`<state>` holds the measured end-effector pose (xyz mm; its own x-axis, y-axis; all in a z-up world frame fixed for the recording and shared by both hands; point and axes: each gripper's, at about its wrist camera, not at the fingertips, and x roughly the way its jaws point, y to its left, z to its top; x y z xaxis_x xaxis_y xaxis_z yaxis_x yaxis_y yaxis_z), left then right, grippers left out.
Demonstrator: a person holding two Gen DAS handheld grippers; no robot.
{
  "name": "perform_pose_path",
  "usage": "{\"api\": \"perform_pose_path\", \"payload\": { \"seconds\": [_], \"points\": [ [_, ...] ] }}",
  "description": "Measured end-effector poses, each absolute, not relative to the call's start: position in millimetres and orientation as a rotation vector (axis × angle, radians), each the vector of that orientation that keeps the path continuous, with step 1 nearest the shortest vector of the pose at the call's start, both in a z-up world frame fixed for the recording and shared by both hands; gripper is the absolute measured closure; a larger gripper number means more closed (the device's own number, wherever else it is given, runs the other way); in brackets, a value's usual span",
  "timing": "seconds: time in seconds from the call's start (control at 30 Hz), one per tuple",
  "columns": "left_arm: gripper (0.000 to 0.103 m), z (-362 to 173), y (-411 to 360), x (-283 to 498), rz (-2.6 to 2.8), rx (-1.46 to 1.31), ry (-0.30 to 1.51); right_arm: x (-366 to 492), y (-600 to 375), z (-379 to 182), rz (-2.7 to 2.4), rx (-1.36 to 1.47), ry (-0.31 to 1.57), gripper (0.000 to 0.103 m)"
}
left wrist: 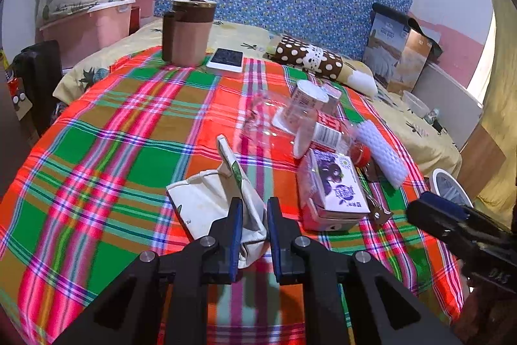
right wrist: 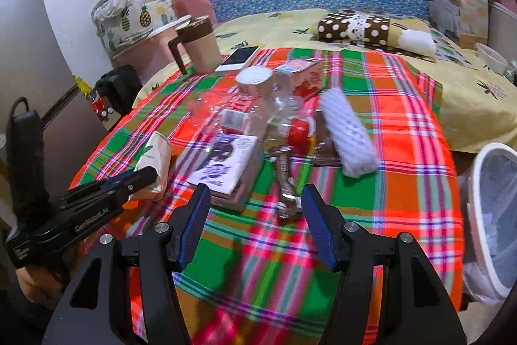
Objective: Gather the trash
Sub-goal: 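Grasp the purple juice carton with the right tool while the left tool grasps the white paper bag, then carry the carton and paper bag over the trash bin and open both tools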
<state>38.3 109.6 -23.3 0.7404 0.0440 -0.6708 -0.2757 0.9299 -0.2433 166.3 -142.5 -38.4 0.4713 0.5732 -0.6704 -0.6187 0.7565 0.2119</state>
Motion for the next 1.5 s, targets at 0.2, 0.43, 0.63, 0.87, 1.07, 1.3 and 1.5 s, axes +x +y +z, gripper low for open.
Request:
{"api": "perform_pose_path", "payload": {
  "seconds": [0.2, 0.43, 0.63, 0.87, 1.07, 1.3, 1.5],
  "points": [
    [0.087, -21, 126, 30, 0.173, -0.352, 0.705, 166, -115, -46, 0.727, -0.077, 0.814, 0.043],
    [0.088, -23, 139, 27, 0.163, -0.374, 0.702, 168, -91, -56, 0.678, -0.131, 0.842, 0.037],
    [0.087, -27, 139, 30, 0.143, -0.378, 0.71, 171, -84, -63, 0.627, -0.171, 0.864, 0.037],
    [0.087, -26, 131, 31, 0.123, -0.369, 0.713, 167, -93, -59, 0.659, -0.142, 0.848, 0.044],
    [0.087, -20, 116, 28, 0.092, -0.355, 0.71, 157, -109, -49, 0.682, -0.107, 0.815, 0.044],
    [0.087, -9, 88, 26, 0.025, -0.324, 0.698, 151, -134, -37, 0.672, -0.064, 0.773, 0.044],
    [0.087, -1, 61, 28, -0.03, -0.296, 0.694, 151, -164, -31, 0.618, -0.027, 0.744, 0.044]
  ]
}}
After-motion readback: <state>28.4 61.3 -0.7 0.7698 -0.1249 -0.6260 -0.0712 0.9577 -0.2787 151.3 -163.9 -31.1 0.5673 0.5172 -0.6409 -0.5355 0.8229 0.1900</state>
